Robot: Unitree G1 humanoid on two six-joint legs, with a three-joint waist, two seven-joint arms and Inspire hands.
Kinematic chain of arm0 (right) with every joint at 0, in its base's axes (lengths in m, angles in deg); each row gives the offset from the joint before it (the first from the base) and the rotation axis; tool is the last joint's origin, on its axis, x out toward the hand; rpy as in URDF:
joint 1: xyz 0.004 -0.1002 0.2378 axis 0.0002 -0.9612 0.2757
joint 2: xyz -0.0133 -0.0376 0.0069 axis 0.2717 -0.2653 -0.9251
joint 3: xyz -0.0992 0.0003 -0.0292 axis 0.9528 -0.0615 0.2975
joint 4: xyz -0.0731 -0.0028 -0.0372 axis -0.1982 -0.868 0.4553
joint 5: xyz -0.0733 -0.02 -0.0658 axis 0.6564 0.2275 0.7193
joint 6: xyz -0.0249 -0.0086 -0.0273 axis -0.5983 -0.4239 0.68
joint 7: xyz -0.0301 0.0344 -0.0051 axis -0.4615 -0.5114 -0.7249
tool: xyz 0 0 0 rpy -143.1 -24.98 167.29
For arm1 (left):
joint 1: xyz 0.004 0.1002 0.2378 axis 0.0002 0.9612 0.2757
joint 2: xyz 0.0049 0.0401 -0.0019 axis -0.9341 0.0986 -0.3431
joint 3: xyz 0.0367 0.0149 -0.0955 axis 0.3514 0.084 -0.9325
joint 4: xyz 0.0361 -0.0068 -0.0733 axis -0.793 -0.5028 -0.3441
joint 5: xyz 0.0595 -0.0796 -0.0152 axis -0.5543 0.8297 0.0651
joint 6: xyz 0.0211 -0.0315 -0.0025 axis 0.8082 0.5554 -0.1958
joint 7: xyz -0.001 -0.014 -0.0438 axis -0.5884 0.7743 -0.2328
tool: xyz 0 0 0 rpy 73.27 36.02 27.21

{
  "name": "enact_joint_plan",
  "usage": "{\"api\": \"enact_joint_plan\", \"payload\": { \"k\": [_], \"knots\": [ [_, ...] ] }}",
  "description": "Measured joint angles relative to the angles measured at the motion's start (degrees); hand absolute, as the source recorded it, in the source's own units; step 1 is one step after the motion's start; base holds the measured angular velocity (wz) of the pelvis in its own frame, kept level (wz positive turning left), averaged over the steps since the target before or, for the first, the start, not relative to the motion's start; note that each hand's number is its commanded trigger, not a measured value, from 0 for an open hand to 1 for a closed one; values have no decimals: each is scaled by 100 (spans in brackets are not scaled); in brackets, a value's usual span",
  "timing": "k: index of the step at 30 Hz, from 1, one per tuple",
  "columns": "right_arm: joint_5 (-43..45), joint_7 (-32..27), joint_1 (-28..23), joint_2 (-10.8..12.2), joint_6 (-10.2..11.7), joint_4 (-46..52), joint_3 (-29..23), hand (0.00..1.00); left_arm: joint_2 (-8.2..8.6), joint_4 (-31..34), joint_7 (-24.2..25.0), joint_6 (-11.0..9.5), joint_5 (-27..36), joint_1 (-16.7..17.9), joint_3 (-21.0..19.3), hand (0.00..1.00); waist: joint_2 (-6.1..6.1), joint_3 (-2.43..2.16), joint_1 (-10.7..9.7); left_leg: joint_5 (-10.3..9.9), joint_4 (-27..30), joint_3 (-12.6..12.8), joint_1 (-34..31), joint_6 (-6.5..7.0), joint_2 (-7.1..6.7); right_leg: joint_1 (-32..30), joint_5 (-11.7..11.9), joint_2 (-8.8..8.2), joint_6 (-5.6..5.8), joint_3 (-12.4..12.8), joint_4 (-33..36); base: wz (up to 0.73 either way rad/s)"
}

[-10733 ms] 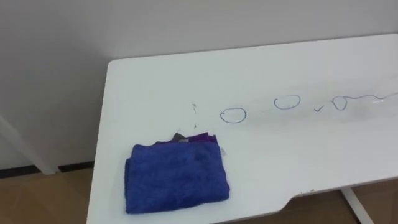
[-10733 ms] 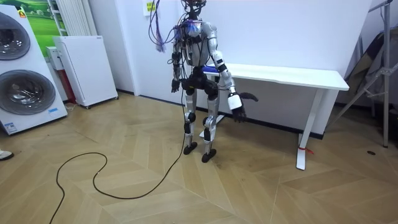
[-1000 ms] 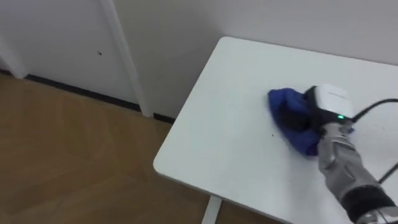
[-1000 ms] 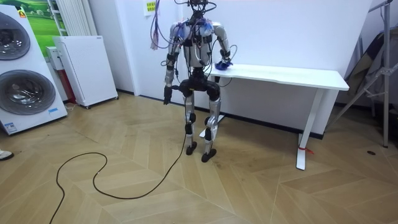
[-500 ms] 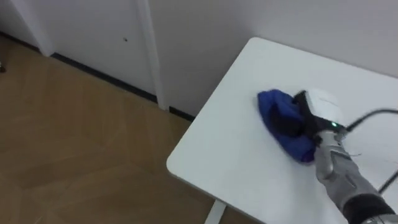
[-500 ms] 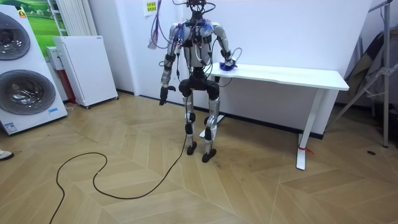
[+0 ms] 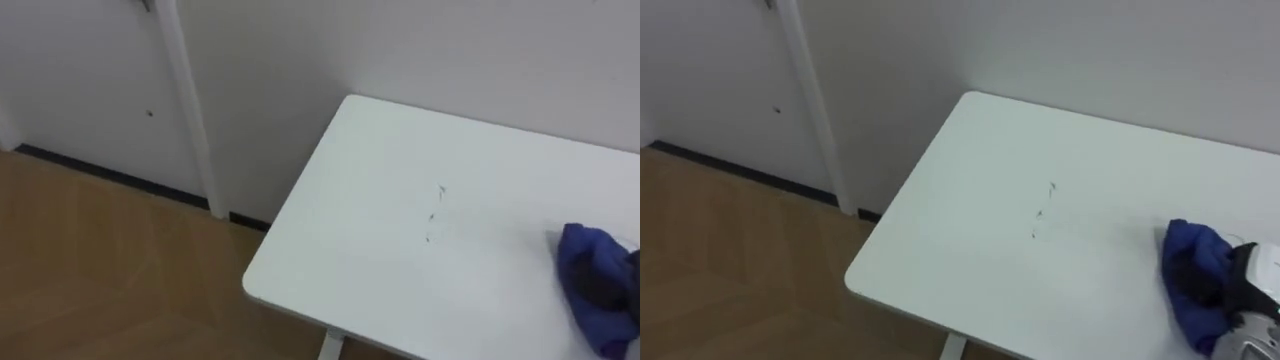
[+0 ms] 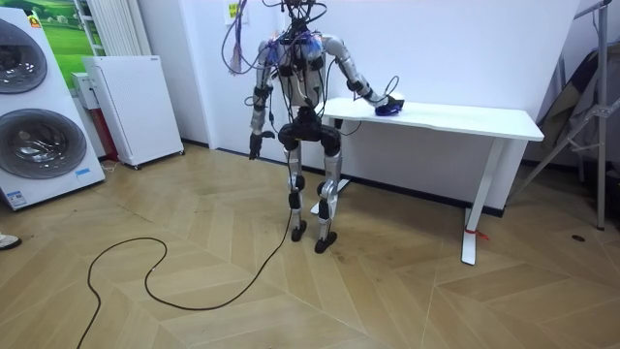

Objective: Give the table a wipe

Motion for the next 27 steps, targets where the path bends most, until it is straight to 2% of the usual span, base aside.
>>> {"api": "enact_joint_plan", "payload": {
  "k": [2,3,4,6,7,8,10,11,13,15,17,18,21,22,23,25,27],
  "knots": [
    [88,168,137,258,-175,411,311,100,99,-29,2,49,0,-7,109,0,66,12,109,-9,0,65,-12,-28,61,-100,25,23,-51,102,29,-42],
    [201,363,336,496,-254,664,530,100,176,-76,17,77,2,-18,125,0,92,23,100,-3,7,57,-72,-48,66,-171,34,47,-73,119,54,-33],
    [302,467,423,604,-276,797,660,100,212,-76,20,102,2,-36,141,0,103,41,95,0,25,51,-87,-61,66,-202,35,55,-98,118,82,-7],
    [570,829,917,904,-294,1005,1393,100,333,-75,22,160,10,-148,423,0,185,110,194,10,62,41,-187,-97,97,-407,-43,27,-154,119,302,0],
    [572,912,1047,950,-291,1006,1578,100,364,-75,22,165,11,-178,494,0,214,131,238,12,62,40,-196,-101,98,-422,-54,25,-162,116,317,4],
    [607,1068,1251,1019,-251,1006,1822,100,427,-73,21,166,11,-238,566,0,252,129,314,15,65,9,-213,-107,93,-429,-68,21,-166,97,320,24],
    [665,1263,1415,1039,-144,1027,2011,100,441,-73,19,171,10,-249,635,0,316,116,398,37,69,-86,-267,-115,45,-446,-128,-29,-152,-12,353,35],
    [790,1345,1473,1039,-78,1055,2008,100,438,-72,9,202,9,-233,603,0,321,112,484,48,54,-93,-297,-111,-3,-537,-216,-103,-150,-40,516,25],
    [900,1353,1526,1019,-65,1054,1969,100,438,-70,19,288,10,-143,570,0,321,110,527,50,67,-129,-326,-111,-67,-605,-327,-188,-126,-74,684,20],
    [958,1303,1514,984,75,910,1899,100,432,-47,36,333,7,15,492,0,254,66,405,50,56,-290,-322,-111,-128,-508,-356,-215,-98,-213,606,31],
    [920,1210,1472,974,219,717,1739,100,427,78,45,373,10,108,471,0,199,50,360,50,69,-317,-298,-112,-134,-455,-358,-220,-95,-266,594,27],
    [893,1040,1375,946,341,571,1602,100,405,168,45,366,10,143,463,0,161,51,235,50,75,-378,-277,-111,-156,-366,-360,-233,-92,-385,562,35],
    [841,702,980,810,612,455,1189,100,364,259,41,300,-1,165,256,0,66,31,88,50,69,-384,-228,-110,-181,-185,-370,-226,-70,-451,366,27],
    [814,549,734,681,732,424,955,100,327,279,35,279,-62,169,60,0,-23,16,51,50,65,-367,-217,-110,-177,-148,-367,-214,-66,-456,326,13],
    [735,407,485,510,853,347,706,100,252,290,13,251,-90,191,-64,0,-47,-10,-26,52,65,-276,-173,-106,-164,-70,-362,-206,-60,-490,293,12],
    [570,201,185,340,952,69,269,100,162,279,3,239,-220,282,-286,0,-137,-79,-114,52,98,-226,-145,-104,-150,-21,-358,-205,-54,-486,292,7],
    [477,72,17,54,973,-380,-231,100,82,268,-5,214,-328,312,-399,0,-170,-80,-224,32,194,-140,-101,-80,-117,41,-361,-180,-53,-417,318,-9]
  ]
}}
